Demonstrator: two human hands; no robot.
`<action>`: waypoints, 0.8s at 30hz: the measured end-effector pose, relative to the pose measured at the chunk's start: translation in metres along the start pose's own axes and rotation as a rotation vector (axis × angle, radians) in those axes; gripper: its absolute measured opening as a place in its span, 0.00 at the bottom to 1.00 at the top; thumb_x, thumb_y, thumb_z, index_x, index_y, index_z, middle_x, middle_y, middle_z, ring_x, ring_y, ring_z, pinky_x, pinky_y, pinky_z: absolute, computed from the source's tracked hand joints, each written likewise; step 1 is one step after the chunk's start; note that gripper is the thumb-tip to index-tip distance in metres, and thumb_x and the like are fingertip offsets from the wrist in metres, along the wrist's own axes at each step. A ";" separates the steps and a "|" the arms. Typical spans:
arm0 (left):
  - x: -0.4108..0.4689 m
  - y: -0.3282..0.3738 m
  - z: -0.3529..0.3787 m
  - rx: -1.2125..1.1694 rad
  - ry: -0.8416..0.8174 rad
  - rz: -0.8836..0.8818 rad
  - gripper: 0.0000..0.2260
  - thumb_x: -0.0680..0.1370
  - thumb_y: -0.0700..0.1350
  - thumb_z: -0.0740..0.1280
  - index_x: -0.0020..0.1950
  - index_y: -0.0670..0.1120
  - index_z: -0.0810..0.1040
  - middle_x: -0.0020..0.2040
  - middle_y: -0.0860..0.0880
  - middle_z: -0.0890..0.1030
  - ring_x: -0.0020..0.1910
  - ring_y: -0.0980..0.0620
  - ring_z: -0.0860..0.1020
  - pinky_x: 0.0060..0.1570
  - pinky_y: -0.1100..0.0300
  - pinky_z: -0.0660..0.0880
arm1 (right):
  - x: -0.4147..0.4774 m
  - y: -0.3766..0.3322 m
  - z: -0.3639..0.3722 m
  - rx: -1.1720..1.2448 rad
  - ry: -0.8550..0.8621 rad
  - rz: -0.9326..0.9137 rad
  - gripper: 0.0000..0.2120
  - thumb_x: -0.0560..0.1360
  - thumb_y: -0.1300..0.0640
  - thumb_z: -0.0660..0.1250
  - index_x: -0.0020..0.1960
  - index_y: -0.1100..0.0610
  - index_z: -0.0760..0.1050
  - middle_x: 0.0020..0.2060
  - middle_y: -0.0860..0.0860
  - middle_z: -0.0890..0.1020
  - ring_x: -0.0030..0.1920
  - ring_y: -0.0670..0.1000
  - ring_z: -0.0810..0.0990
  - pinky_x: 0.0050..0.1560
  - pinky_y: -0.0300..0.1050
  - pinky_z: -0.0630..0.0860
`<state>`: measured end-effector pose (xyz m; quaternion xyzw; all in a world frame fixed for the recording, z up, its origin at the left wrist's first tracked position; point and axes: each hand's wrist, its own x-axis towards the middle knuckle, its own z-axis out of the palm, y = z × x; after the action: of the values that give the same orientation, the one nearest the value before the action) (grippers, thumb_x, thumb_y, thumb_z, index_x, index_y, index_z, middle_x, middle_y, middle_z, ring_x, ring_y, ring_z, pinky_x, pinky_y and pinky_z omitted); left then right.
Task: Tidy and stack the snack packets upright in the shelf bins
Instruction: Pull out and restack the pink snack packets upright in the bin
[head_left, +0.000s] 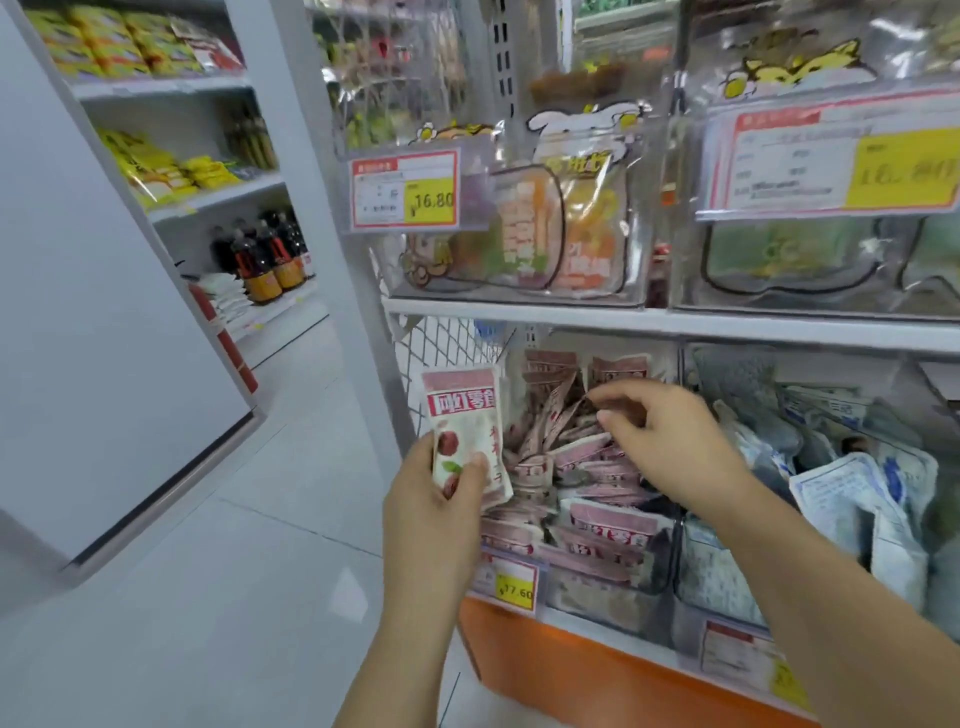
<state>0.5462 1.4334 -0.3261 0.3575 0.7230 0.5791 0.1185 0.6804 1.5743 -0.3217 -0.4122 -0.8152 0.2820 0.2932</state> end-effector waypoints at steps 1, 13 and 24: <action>-0.002 -0.006 -0.005 0.009 0.017 0.021 0.06 0.77 0.43 0.66 0.52 0.53 0.75 0.44 0.63 0.79 0.42 0.70 0.77 0.38 0.77 0.71 | -0.001 -0.002 0.004 -0.016 -0.004 0.006 0.11 0.77 0.59 0.64 0.57 0.51 0.79 0.46 0.46 0.81 0.37 0.41 0.74 0.41 0.36 0.70; 0.023 -0.019 -0.029 -0.012 -0.040 0.116 0.12 0.77 0.42 0.66 0.58 0.52 0.76 0.42 0.65 0.78 0.43 0.71 0.76 0.36 0.78 0.70 | 0.018 -0.024 0.032 -0.394 -0.130 -0.022 0.11 0.76 0.56 0.65 0.56 0.51 0.79 0.51 0.48 0.83 0.48 0.47 0.79 0.55 0.45 0.75; 0.023 -0.020 -0.043 -0.158 -0.061 0.104 0.13 0.77 0.44 0.66 0.59 0.58 0.74 0.45 0.66 0.79 0.44 0.71 0.78 0.34 0.75 0.73 | 0.076 -0.026 0.078 -0.738 -0.310 0.099 0.13 0.68 0.48 0.70 0.51 0.50 0.78 0.51 0.48 0.81 0.51 0.51 0.79 0.55 0.48 0.75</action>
<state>0.4971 1.4141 -0.3256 0.4015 0.6518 0.6284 0.1382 0.5749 1.6081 -0.3370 -0.4809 -0.8756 0.0431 -0.0149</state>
